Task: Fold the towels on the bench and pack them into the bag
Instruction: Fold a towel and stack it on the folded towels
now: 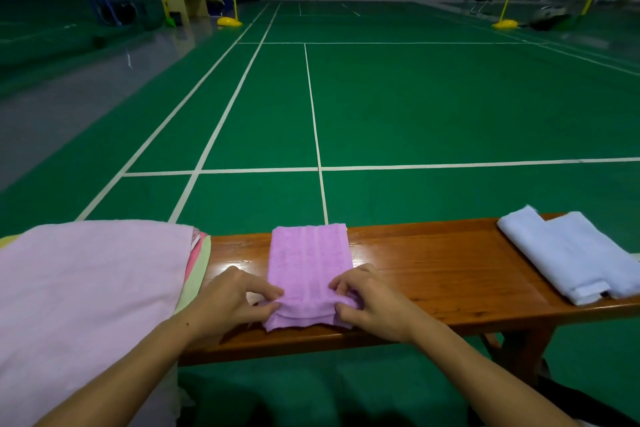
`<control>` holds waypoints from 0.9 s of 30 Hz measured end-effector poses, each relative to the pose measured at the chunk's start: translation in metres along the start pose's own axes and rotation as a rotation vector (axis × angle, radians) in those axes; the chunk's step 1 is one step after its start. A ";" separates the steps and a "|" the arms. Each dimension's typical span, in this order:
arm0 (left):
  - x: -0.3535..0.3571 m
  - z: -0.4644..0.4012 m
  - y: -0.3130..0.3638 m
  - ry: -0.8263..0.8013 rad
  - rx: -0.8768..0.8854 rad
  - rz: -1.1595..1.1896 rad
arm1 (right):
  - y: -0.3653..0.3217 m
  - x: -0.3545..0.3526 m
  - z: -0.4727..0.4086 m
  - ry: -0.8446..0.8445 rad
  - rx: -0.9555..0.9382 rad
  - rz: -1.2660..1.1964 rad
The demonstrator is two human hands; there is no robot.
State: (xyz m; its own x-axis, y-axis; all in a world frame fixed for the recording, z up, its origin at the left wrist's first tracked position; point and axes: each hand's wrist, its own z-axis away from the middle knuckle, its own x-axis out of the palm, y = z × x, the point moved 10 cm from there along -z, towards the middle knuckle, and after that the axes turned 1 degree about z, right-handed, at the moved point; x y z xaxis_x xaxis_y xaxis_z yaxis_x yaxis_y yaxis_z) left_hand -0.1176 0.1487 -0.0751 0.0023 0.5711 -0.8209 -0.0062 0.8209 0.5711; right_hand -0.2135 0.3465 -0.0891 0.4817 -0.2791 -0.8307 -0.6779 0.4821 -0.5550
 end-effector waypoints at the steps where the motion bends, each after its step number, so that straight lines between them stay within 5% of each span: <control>1: -0.003 0.001 0.002 0.002 -0.009 0.060 | 0.001 -0.003 0.002 0.002 0.022 -0.070; 9: -0.004 0.003 0.010 -0.151 -0.075 0.448 | 0.003 -0.011 0.007 0.025 0.122 -0.399; 19: 0.033 -0.001 -0.003 -0.100 -0.528 1.166 | 0.030 0.030 0.001 -0.057 0.555 -1.149; 23: 0.034 -0.009 -0.021 -0.044 -0.542 1.094 | 0.023 0.030 0.006 -0.154 0.600 -1.299; 27: 0.031 -0.018 -0.026 0.056 -0.558 0.948 | 0.023 0.021 0.005 -0.136 0.546 -1.164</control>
State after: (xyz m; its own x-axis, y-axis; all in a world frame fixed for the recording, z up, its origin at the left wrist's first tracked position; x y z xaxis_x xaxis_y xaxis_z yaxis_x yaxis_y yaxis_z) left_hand -0.1352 0.1448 -0.1153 -0.2874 0.9561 -0.0577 -0.4325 -0.0757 0.8985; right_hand -0.2165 0.3565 -0.1189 0.7062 -0.6907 0.1556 0.4738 0.2977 -0.8288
